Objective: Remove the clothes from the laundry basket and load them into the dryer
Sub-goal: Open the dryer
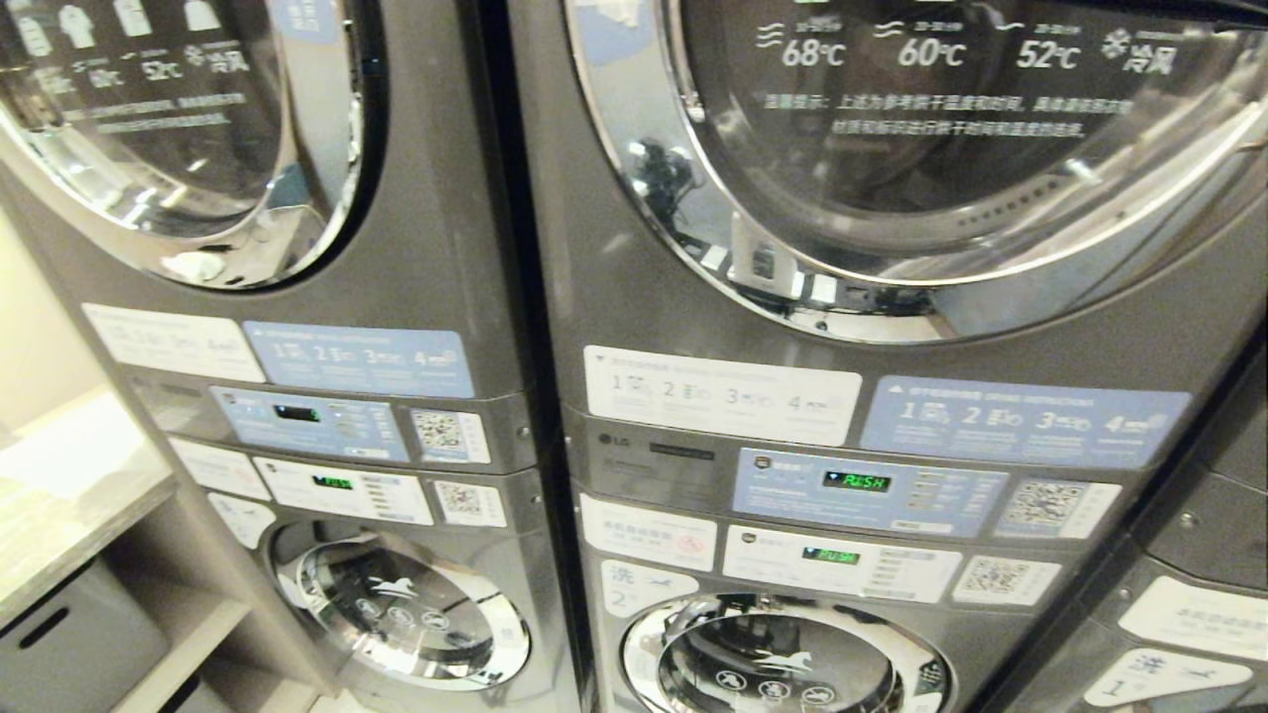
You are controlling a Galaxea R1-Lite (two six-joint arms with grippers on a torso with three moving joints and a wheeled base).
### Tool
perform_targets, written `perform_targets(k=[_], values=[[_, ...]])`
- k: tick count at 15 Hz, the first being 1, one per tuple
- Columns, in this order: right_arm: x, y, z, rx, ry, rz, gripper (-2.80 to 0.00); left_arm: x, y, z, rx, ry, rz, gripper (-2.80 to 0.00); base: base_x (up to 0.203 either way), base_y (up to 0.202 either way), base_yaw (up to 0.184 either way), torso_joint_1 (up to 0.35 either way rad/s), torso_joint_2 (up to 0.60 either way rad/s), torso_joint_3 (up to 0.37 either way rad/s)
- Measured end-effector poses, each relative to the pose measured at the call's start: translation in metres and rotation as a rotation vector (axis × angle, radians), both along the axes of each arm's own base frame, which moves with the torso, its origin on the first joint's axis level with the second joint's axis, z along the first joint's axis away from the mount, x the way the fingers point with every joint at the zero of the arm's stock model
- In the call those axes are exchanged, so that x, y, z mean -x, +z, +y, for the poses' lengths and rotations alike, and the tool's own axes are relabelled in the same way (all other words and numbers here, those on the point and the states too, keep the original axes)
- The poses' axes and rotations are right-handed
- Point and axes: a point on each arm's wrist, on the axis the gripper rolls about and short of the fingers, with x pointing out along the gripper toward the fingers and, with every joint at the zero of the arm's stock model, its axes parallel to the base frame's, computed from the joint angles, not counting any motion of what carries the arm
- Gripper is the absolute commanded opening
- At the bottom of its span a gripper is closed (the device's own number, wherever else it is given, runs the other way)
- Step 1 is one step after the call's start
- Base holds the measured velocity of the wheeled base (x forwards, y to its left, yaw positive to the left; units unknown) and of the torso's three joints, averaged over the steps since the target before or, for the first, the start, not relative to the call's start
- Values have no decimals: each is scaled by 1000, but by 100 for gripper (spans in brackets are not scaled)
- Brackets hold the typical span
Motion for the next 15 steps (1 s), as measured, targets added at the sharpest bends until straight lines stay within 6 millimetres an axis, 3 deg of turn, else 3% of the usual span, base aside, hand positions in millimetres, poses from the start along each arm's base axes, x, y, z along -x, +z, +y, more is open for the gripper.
perform_targets(k=[3, 9, 15], values=[[-9, -5, 4, 4, -49, 13, 0, 0, 0, 0, 0, 0, 1, -280, 0, -4, 106, 3, 3, 2], [-37, -12, 4, 0, -298, 20, 0, 0, 0, 0, 0, 0, 1, -280, 0, 0, 0, 0, 0, 0], [-54, -21, 6, 4, -355, 42, 0, 0, 0, 0, 0, 0, 1, -280, 0, 0, 0, 0, 0, 0]])
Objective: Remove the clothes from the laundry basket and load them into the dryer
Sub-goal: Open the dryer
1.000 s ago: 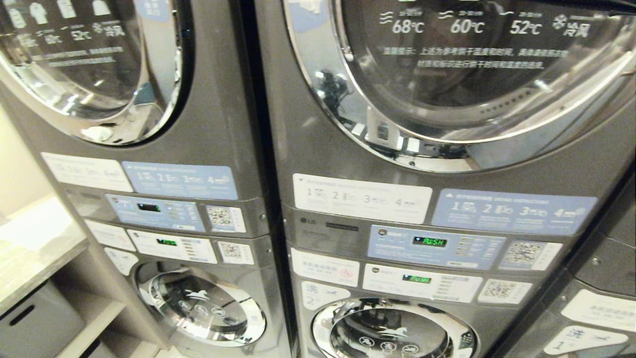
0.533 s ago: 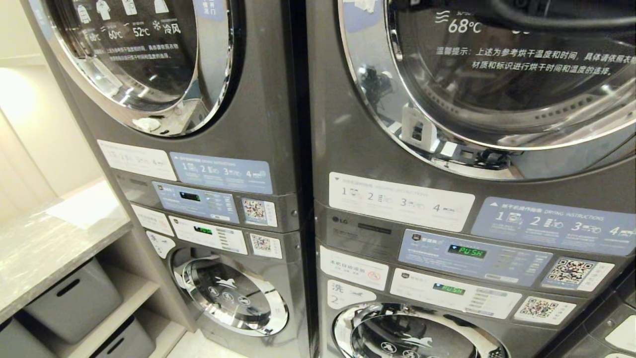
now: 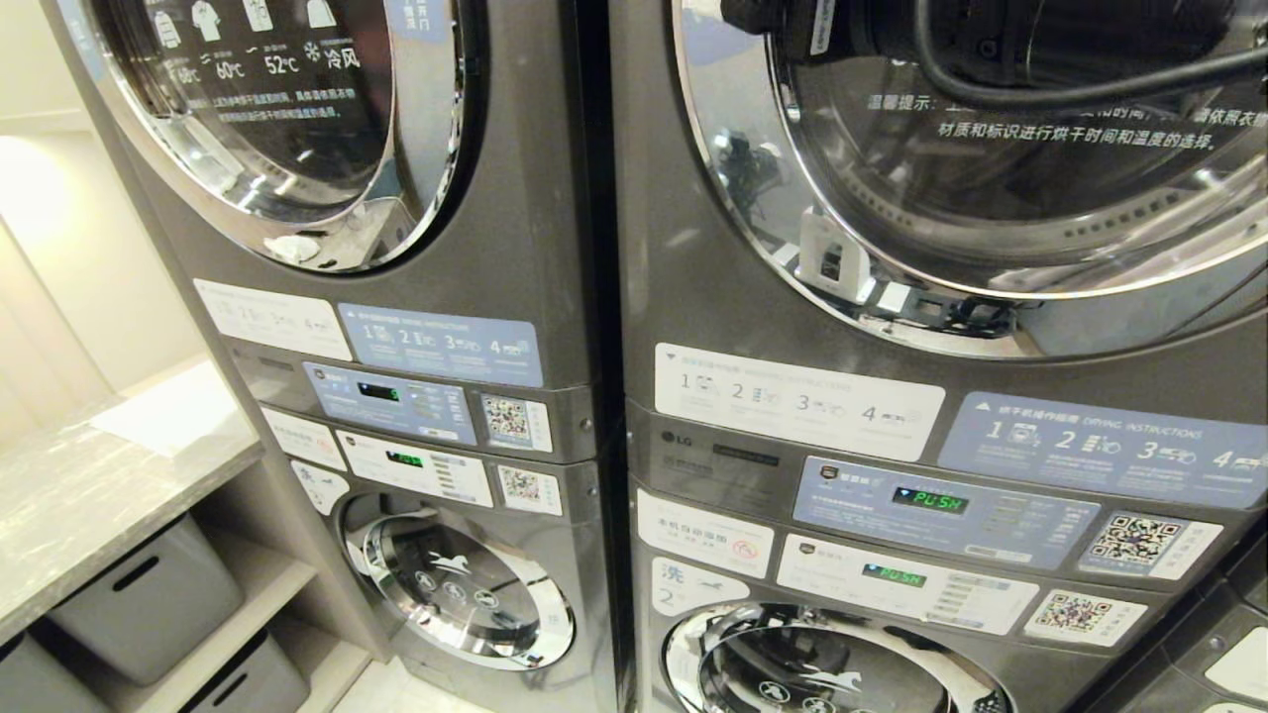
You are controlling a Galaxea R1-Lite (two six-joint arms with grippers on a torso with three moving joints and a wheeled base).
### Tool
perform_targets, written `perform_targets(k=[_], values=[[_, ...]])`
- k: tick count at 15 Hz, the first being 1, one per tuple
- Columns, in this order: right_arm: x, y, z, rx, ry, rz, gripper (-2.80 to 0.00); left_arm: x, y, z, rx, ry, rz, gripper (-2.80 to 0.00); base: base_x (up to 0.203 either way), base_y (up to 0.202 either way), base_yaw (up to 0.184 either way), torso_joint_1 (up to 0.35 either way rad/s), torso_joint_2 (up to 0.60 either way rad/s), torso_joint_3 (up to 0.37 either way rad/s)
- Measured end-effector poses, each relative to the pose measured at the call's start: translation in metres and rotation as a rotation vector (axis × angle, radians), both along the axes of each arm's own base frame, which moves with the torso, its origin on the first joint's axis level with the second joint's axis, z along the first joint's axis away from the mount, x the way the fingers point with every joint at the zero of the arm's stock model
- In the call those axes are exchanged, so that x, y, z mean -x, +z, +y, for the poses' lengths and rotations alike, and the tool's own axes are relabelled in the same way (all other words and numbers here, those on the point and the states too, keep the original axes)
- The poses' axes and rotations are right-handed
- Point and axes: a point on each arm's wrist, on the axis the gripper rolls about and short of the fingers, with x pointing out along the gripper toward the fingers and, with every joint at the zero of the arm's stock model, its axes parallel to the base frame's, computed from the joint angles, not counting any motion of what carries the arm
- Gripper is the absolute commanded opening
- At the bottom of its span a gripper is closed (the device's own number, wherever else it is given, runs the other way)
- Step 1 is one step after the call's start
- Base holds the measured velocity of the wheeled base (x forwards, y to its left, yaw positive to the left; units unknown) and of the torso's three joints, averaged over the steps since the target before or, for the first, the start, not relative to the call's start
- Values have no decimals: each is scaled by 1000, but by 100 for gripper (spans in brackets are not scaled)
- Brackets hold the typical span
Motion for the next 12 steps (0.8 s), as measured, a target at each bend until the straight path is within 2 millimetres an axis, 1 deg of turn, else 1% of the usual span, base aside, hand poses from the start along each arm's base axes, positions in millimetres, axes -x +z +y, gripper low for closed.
perform_targets(k=[4, 6, 12], values=[[-23, -10, 11, -41, -19, -51, 0, 0, 0, 0, 0, -1, 0, -280, 0, 0, 0, 0, 0, 0], [-33, -19, 16, -28, -24, -35, 0, 0, 0, 0, 0, -1, 0, -280, 0, 0, 0, 0, 0, 0], [-50, -30, 23, -21, -32, -25, 0, 0, 0, 0, 0, 0, 0, -280, 0, 0, 0, 0, 0, 0]])
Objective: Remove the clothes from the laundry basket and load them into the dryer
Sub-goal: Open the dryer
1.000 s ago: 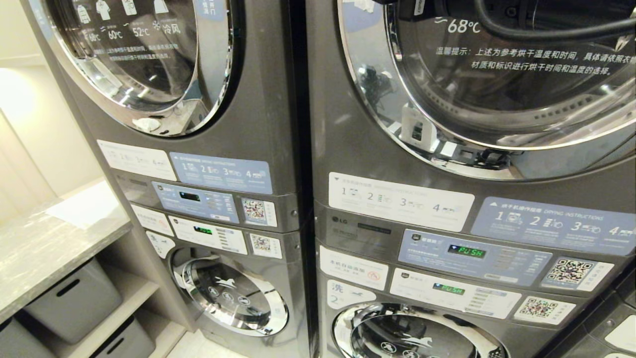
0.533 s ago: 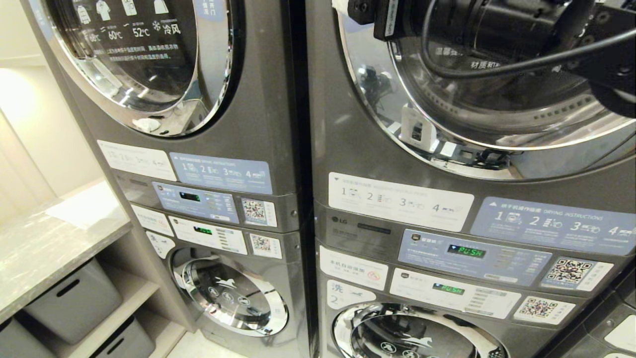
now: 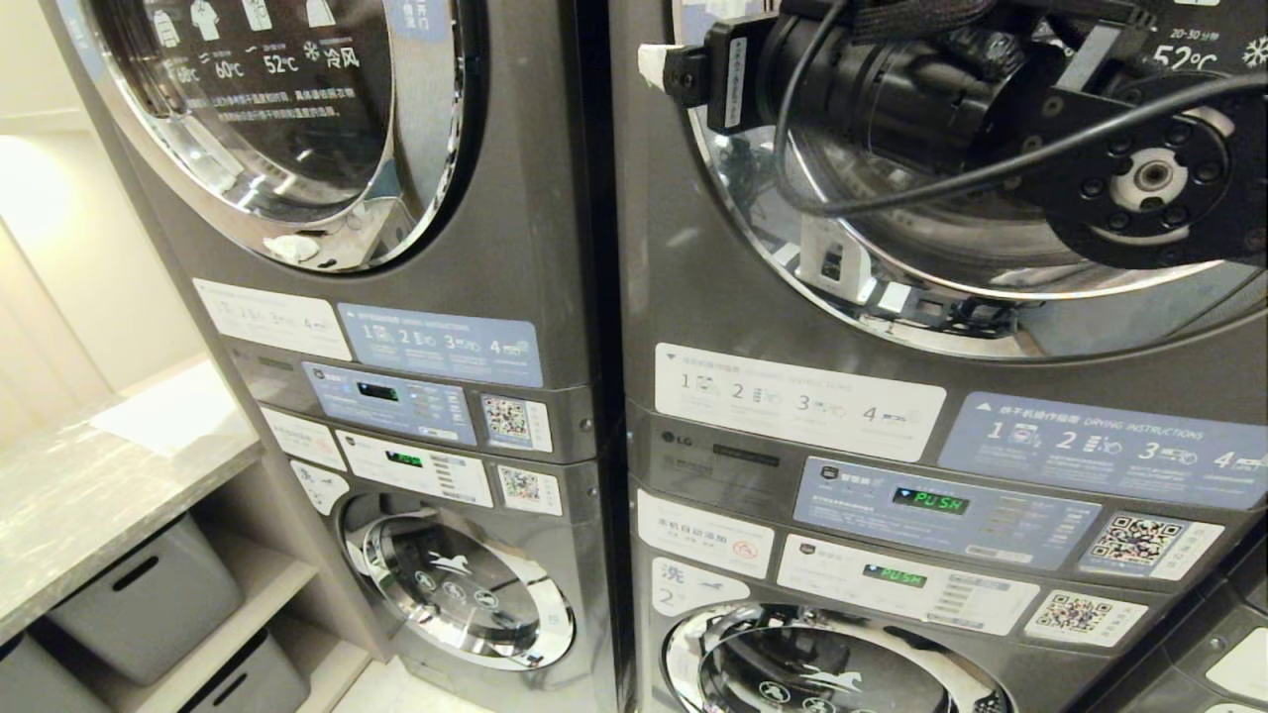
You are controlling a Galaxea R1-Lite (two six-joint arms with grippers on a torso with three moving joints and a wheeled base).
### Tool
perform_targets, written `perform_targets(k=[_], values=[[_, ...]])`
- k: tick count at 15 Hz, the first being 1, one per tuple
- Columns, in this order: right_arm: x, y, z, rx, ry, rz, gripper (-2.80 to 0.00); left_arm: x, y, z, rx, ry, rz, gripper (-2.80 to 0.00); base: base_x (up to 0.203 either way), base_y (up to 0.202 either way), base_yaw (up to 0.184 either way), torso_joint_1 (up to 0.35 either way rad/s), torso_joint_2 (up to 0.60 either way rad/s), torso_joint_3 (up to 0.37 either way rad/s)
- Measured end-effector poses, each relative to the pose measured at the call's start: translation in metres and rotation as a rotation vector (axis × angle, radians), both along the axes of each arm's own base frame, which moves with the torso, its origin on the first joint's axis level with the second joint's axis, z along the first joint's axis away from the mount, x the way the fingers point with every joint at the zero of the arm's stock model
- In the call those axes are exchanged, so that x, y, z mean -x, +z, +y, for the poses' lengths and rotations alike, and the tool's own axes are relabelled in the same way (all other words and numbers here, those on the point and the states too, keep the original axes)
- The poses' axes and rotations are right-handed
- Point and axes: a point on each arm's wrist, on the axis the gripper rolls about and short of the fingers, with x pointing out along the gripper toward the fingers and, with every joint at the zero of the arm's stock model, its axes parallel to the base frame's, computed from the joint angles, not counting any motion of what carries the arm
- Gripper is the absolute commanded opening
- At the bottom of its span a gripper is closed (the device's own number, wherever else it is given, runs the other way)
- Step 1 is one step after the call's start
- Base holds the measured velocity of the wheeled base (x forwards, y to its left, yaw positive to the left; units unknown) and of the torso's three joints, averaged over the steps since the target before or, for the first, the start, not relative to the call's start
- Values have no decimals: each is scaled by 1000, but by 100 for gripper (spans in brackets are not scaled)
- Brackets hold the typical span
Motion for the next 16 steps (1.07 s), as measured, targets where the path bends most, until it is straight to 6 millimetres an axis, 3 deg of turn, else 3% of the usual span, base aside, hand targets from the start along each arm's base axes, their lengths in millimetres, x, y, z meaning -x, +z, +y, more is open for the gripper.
perform_targets(k=[9, 16], values=[[-13, -8, -2, 3, -2, 12, 0, 0, 0, 0, 0, 0, 0, -280, 0, 0, 0, 0, 0, 0], [1, 5, -9, -34, 109, 3, 0, 0, 0, 0, 0, 0, 0, -280, 0, 0, 0, 0, 0, 0]])
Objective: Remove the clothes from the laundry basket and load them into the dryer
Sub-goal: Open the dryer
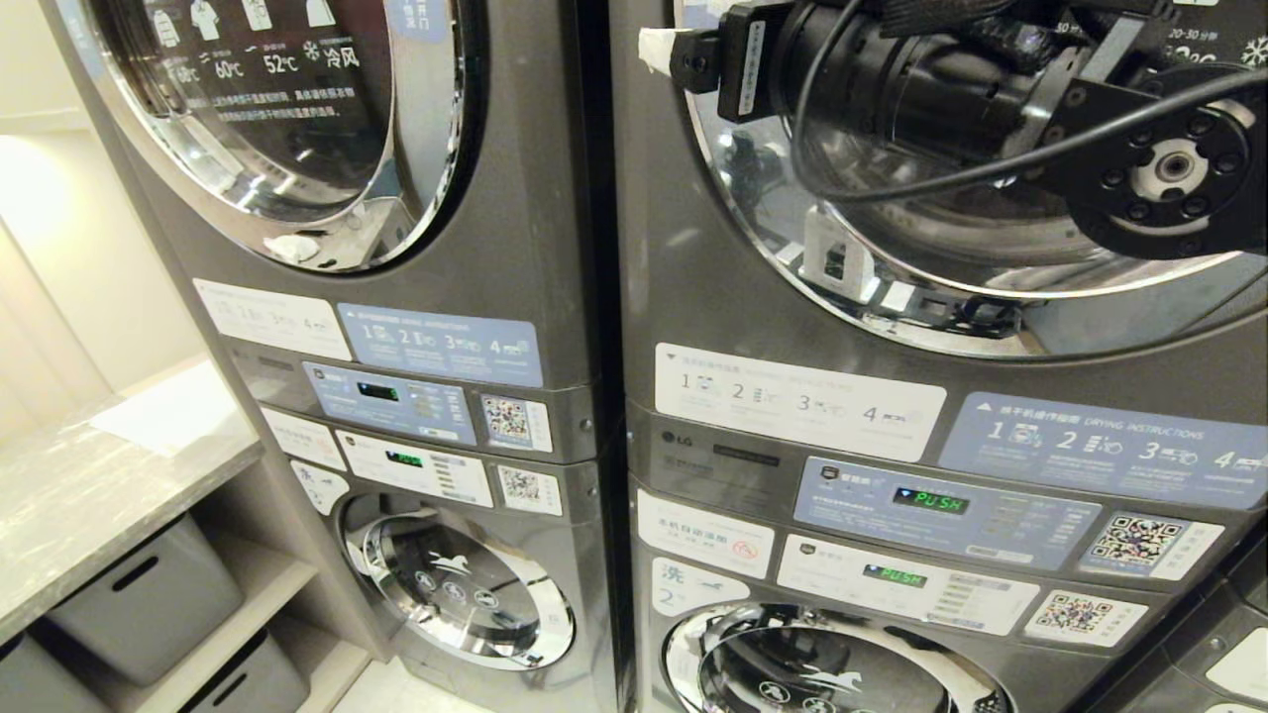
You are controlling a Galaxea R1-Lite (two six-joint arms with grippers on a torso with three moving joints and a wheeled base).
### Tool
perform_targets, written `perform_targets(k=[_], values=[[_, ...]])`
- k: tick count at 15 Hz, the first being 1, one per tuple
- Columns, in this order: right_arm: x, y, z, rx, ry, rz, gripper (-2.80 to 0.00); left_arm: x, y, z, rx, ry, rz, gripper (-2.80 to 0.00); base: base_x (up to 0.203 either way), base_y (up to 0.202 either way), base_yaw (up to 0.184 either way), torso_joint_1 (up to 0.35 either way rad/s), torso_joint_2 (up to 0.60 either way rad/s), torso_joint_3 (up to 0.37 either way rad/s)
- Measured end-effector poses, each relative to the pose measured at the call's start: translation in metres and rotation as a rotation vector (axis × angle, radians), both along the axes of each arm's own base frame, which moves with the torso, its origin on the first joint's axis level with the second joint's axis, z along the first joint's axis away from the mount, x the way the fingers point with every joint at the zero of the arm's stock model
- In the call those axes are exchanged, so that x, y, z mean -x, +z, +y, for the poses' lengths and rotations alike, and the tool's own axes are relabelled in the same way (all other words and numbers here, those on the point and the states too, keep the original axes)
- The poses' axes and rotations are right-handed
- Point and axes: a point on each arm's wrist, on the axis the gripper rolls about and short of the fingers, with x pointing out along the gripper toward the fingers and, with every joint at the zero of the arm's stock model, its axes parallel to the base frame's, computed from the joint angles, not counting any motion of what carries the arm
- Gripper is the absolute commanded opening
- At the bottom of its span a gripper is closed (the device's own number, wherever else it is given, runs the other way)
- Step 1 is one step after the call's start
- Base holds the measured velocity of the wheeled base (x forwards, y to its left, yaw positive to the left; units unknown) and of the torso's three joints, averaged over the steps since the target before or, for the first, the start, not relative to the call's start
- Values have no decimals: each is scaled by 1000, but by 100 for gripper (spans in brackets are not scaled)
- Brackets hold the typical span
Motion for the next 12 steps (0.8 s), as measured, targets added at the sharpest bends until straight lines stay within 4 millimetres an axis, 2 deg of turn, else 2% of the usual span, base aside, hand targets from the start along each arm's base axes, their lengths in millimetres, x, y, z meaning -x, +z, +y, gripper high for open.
perform_targets(k=[4, 9, 12], values=[[11, 6, -2, -38, 55, 16, 0, 0, 0, 0, 0, 0, 0, -280, 0, 0, 0, 0, 0, 0], [25, 3, -10, -20, 117, 47, 0, 0, 0, 0, 0, 0, 0, -280, 0, 0, 0, 0, 0, 0], [40, 0, -21, -6, 188, 71, 0, 0, 0, 0, 0, -1, 0, -280, 0, 0, 0, 0, 0, 0]])
